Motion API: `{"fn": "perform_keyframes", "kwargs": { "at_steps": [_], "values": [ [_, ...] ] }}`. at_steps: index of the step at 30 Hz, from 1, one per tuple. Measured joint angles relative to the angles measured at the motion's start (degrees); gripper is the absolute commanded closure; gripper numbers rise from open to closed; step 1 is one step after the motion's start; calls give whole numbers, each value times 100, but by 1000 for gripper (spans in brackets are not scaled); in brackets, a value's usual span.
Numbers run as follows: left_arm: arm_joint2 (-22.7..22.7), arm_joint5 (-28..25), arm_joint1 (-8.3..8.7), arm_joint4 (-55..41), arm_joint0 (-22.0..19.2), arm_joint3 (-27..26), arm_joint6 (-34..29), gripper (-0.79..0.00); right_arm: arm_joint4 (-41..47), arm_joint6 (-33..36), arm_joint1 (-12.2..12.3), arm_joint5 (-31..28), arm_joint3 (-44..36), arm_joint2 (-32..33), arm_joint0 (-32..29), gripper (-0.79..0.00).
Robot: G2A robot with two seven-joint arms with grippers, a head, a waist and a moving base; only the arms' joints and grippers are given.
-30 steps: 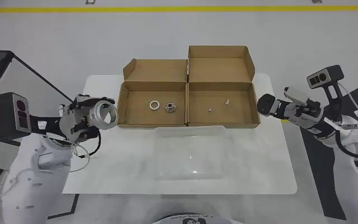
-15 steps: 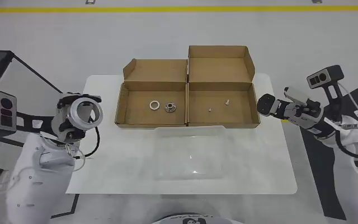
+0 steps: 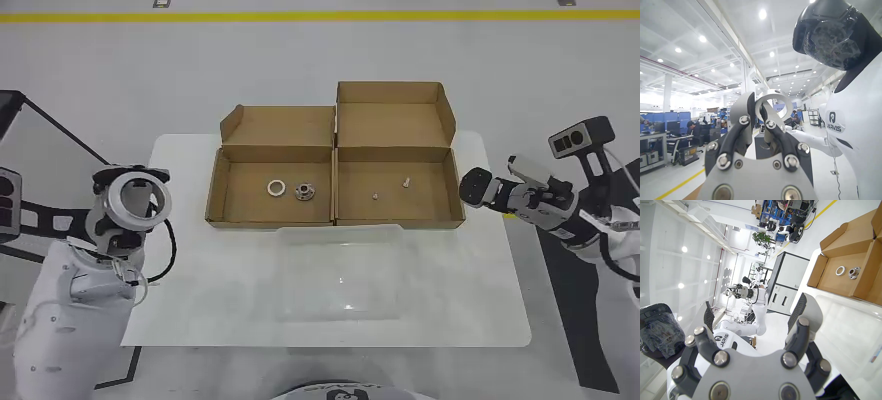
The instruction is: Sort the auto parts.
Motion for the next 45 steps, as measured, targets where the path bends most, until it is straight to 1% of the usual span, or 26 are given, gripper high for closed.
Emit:
{"fn": "perform_keyframes", "kwargs": {
  "at_steps": [7, 13, 15, 22, 28, 34, 37, 39, 45],
  "values": [
    [-261, 133, -26, 532, 110, -63, -468, 0, 0, 0, 0, 0, 0, 0, 0, -785],
    [-336, 212, -44, 600, 141, -157, -759, 0, 0, 0, 0, 0, 0, 0, 0, -785],
    [-325, 205, -55, 556, 154, -173, -759, 0, 0, 0, 0, 0, 0, 0, 0, -785],
    [-132, 11, -96, -395, 172, -113, -577, 0, 0, 0, 0, 0, 0, 0, 0, -785],
    [12, 0, -109, -1223, 94, -146, -517, 0, 0, 0, 0, 0, 0, 0, 0, -785],
    [72, 0, -111, -1782, -3, -98, -630, 0, 0, 0, 0, 0, 0, 0, 0, -785],
    [50, 0, -116, -1899, -21, -77, -705, 0, 0, 0, 0, 0, 0, 0, 0, -785],
    [-19, 0, -121, -1839, -31, -43, -775, 0, 0, 0, 0, 0, 0, 0, 0, -785],
    [-201, 0, -155, -1136, -13, 3, -1112, 0, 0, 0, 0, 0, 0, 0, 0, -785]
  ]
}}
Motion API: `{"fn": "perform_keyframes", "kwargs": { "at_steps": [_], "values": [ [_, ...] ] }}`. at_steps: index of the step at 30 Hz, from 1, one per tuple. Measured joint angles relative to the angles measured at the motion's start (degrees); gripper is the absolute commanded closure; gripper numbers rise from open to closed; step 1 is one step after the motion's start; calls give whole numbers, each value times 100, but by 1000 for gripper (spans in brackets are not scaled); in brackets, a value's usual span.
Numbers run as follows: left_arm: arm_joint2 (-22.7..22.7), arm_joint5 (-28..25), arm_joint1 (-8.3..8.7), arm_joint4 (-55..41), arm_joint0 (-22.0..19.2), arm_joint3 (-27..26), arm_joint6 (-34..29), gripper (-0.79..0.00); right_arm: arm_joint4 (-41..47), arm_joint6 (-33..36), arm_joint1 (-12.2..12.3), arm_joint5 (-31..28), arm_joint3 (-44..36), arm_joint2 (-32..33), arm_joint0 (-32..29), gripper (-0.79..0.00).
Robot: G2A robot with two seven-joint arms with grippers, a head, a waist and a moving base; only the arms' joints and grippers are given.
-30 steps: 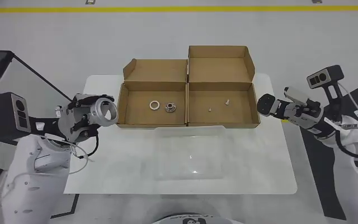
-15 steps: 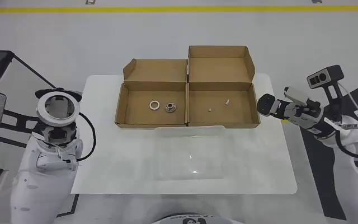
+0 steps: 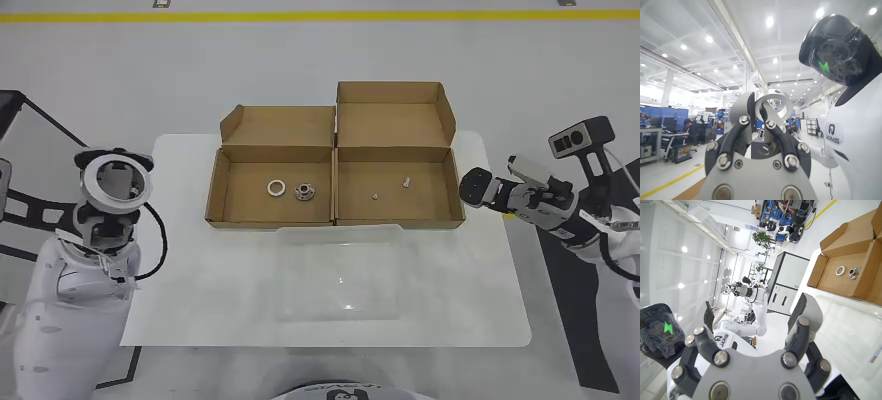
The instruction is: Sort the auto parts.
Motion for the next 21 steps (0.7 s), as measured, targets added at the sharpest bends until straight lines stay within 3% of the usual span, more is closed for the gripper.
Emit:
{"fn": "perform_keyframes", "kwargs": {
  "at_steps": [10, 21],
  "values": [
    [-55, 53, -85, 1383, 21, -90, -262, 0, 0, 0, 0, 0, 0, 0, 0, -785],
    [109, 0, -104, 587, 117, -52, -16, 0, 0, 0, 0, 0, 0, 0, 0, -785]
  ]
}}
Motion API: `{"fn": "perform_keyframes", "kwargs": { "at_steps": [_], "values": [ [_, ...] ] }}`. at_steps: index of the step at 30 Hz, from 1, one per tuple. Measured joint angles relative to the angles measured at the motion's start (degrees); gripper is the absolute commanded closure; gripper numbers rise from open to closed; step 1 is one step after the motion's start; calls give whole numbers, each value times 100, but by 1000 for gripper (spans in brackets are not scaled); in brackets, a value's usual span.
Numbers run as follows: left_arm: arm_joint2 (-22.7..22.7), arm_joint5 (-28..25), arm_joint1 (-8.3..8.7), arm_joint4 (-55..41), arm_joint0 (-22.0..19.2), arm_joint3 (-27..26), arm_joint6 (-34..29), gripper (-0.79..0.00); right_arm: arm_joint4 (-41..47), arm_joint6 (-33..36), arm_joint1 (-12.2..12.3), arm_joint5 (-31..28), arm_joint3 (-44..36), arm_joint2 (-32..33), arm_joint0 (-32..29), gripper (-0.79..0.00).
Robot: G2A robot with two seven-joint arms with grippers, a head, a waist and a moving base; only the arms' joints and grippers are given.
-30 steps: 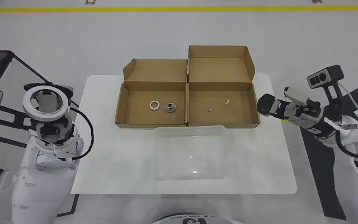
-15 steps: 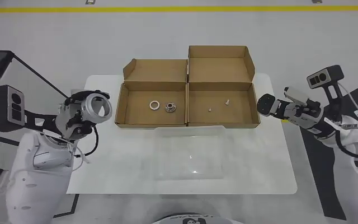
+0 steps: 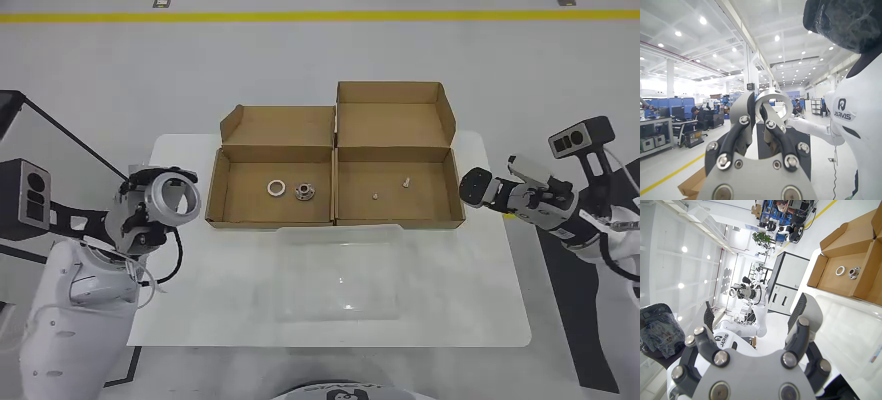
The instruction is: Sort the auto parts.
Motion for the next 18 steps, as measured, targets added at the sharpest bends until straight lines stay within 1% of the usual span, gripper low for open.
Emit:
{"fn": "perform_keyframes", "kwargs": {
  "at_steps": [7, 18],
  "values": [
    [-83, 0, 18, -376, 3, 35, -138, 0, 0, 0, 0, 0, 0, 0, 0, -785],
    [-101, 0, 13, -400, 10, 35, -173, 0, 0, 0, 0, 0, 0, 0, 0, -785]
  ]
}}
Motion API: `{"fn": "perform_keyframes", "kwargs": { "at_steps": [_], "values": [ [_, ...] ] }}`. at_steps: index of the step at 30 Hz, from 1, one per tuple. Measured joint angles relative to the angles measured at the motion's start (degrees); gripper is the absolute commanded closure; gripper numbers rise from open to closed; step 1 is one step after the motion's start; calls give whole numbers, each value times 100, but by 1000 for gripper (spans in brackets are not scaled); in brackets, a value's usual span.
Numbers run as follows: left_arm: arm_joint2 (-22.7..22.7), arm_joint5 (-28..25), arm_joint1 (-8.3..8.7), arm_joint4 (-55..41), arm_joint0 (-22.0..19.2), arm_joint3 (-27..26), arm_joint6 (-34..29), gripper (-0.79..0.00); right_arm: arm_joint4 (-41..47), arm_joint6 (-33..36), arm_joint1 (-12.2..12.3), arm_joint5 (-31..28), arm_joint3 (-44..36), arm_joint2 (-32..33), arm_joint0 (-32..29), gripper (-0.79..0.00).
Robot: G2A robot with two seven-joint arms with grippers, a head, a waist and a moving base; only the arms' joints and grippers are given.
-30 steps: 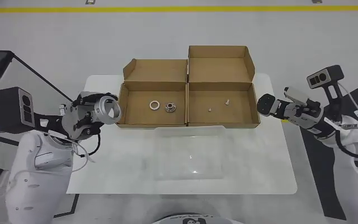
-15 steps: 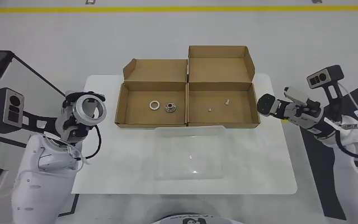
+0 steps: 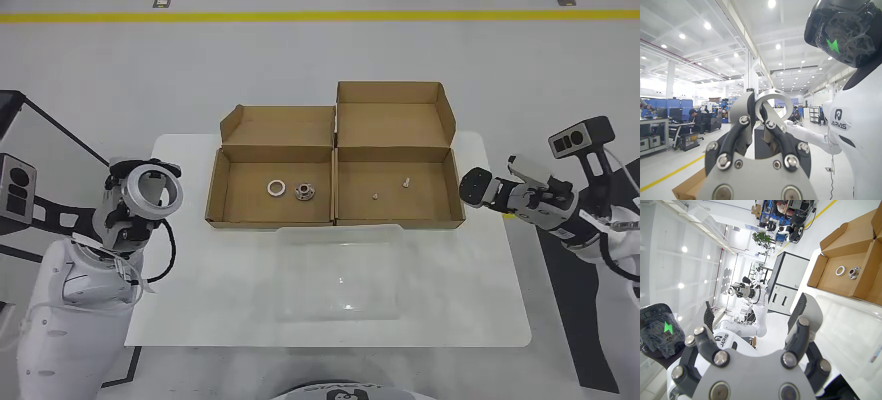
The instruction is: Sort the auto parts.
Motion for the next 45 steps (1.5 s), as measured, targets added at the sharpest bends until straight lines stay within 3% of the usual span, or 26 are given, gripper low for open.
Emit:
{"fn": "perform_keyframes", "kwargs": {
  "at_steps": [16, 23, 33, 38, 45],
  "values": [
    [0, 2, 0, -1, -1, -1, 0, 0, 0, 0, 0, 0, 0, 0, 0, -785],
    [137, 447, -51, -380, -218, -115, 15, 0, 0, 0, 0, 0, 0, 0, 0, -785],
    [152, 686, -124, -436, -350, -73, -35, 0, 0, 0, 0, 0, 0, 0, 0, -785],
    [6, 821, -122, -22, -396, -84, -485, 0, 0, 0, 0, 0, 0, 0, 0, -785],
    [-144, 630, -44, 893, -617, -157, -1711, 0, 0, 0, 0, 0, 0, 0, 0, -785]
  ]
}}
